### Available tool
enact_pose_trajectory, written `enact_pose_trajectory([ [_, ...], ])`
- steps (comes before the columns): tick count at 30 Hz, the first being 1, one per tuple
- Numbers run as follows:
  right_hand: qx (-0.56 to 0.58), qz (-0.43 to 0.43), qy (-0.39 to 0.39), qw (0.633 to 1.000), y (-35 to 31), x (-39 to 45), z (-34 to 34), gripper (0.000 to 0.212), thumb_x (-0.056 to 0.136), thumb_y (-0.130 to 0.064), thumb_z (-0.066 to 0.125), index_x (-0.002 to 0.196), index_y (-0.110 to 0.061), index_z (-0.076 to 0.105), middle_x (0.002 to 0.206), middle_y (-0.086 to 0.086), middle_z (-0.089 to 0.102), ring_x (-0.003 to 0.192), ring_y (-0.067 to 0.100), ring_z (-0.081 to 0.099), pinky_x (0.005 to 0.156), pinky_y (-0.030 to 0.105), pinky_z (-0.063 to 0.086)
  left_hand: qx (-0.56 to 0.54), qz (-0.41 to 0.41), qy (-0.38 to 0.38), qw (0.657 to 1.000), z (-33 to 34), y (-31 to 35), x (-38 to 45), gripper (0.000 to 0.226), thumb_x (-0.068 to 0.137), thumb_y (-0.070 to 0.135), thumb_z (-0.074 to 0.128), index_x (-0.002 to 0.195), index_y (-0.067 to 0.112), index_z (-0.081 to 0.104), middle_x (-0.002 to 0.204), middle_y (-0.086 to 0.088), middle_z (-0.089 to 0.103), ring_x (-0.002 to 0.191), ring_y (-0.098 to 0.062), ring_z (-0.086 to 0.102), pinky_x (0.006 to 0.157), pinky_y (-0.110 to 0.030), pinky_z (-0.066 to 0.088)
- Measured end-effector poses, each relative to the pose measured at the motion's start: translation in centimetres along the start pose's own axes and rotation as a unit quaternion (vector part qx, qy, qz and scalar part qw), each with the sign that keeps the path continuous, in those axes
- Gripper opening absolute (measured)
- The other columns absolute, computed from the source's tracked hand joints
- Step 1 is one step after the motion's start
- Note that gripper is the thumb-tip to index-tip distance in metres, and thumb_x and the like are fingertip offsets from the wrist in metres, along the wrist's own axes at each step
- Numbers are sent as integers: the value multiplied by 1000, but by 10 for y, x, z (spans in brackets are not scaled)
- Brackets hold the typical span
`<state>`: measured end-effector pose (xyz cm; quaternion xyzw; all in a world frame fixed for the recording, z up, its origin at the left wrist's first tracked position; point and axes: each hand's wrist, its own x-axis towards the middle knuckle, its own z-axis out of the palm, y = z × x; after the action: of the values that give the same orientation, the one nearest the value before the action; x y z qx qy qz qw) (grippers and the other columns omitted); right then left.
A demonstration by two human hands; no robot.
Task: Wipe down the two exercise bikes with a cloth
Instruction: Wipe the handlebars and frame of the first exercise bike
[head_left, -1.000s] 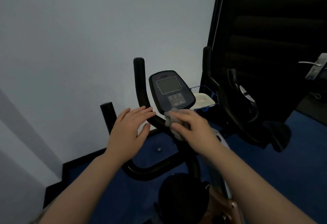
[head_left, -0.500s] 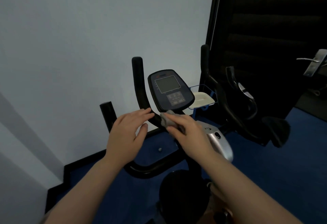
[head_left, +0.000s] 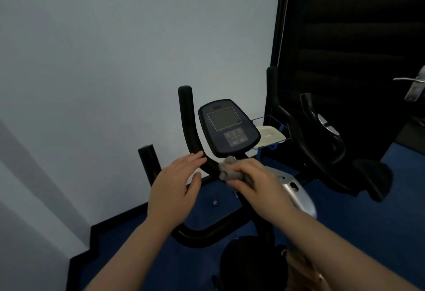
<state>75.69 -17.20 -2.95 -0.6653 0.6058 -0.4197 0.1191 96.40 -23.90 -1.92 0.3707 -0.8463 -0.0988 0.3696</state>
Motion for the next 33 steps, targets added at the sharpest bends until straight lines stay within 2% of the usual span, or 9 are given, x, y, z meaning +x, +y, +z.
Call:
enact_pose_trajectory([
  [5, -43, -20, -36, 998, -27, 37, 15, 32, 93, -41, 59, 125, -43, 57, 123, -14, 53, 107, 8, 54, 87, 30, 47, -15, -24, 34, 999, 1, -1, -1, 39, 94, 12, 59, 130, 25, 60, 134, 14, 57, 118, 3, 51, 97, -20, 42],
  [8, -28, -18, -23, 999, -26, 26, 19, 28, 86, -47, 66, 112, -39, 60, 119, -17, 49, 102, 6, 53, 82, 30, 49, -16, -46, 53, 997, 1, 0, -2, 39, 93, 7, 59, 130, 20, 61, 133, 10, 59, 119, -2, 53, 100, -24, 42],
  [13, -6, -43, -10, 999, -17, 22, 3, 15, 87, -33, 68, 102, -33, 66, 112, -20, 54, 98, -1, 55, 82, 28, 48, 16, -42, 56, 997, 4, 2, -2, 37, 93, 6, 58, 128, 17, 63, 133, 6, 60, 119, -6, 54, 101, -26, 40],
  [17, 15, -23, -11, 1000, -36, 46, 15, 53, 93, -24, 63, 136, -46, 42, 126, -14, 58, 108, 6, 57, 88, 32, 50, -5, -53, 69, 996, 3, 4, -3, 40, 93, 0, 55, 128, 15, 63, 129, 4, 63, 118, -12, 58, 101, -36, 46],
  [19, 21, -37, -16, 999, -33, 35, 20, 53, 93, -13, 62, 138, -37, 48, 133, -12, 56, 117, 6, 55, 95, 32, 49, -21, -56, 76, 995, 1, 4, -3, 41, 92, -2, 55, 127, 17, 63, 129, 5, 64, 118, -11, 58, 102, -36, 46],
  [24, 4, -91, -48, 995, -18, 31, -4, 53, 82, 3, 63, 125, -29, 65, 128, -23, 56, 121, -7, 50, 102, 12, 38, -73, -42, 72, 994, -9, -1, 6, 41, 94, -1, 50, 126, 23, 62, 130, 10, 60, 122, 4, 50, 106, -15, 36],
  [28, 34, -74, 9, 997, -41, 72, 12, 50, 86, 2, 63, 130, -21, 63, 132, -7, 59, 121, 5, 53, 104, 18, 40, 51, 46, 73, 995, -25, -17, 39, 42, 84, 0, 49, 119, 14, 67, 123, 2, 67, 116, -14, 61, 114, -37, 31],
  [31, 47, -51, -4, 998, -46, 63, 36, 49, 90, -3, 63, 133, -26, 59, 142, -13, 47, 126, -1, 45, 104, 5, 29, 140, 84, 81, 983, -32, -30, 52, 43, 83, 1, 44, 116, 13, 69, 119, 3, 69, 115, -15, 63, 118, -48, 21],
  [33, 44, -53, -20, 997, -37, 49, 31, 50, 89, -3, 64, 129, -32, 61, 141, -18, 46, 127, -3, 45, 106, 9, 31, 174, 110, 88, 975, -28, -37, 49, 46, 83, 4, 41, 118, 15, 69, 119, 5, 69, 116, -14, 63, 118, -48, 22],
])
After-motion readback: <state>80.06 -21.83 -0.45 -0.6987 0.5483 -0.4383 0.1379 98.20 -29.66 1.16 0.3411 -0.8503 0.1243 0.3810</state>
